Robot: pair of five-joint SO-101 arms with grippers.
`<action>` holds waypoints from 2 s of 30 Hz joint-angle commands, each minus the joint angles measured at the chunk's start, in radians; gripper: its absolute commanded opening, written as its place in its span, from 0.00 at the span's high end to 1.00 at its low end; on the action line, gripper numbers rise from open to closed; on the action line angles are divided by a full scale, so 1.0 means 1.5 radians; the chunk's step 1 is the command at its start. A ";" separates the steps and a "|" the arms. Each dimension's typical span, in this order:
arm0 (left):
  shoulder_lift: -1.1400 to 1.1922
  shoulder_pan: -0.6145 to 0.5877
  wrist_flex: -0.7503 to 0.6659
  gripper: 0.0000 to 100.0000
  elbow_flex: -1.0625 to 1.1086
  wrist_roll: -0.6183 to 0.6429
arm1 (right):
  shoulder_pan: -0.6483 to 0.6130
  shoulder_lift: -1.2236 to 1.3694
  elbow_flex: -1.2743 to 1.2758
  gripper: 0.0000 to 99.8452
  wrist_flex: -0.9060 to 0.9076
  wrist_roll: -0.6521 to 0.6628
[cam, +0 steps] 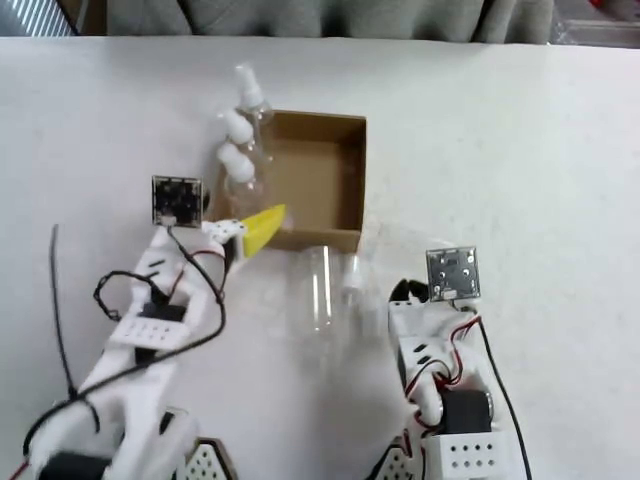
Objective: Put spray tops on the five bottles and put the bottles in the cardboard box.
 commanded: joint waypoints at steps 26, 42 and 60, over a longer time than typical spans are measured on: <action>-0.597 -0.006 0.660 0.98 -0.003 -0.005 | 0.008 -0.005 0.006 0.99 0.008 0.008; -0.704 -0.106 0.653 0.96 0.219 -0.005 | 0.156 -0.010 0.006 0.99 -0.081 0.008; -0.743 -0.110 0.688 0.96 0.226 -0.007 | 0.216 0.147 -0.240 0.99 -0.086 0.079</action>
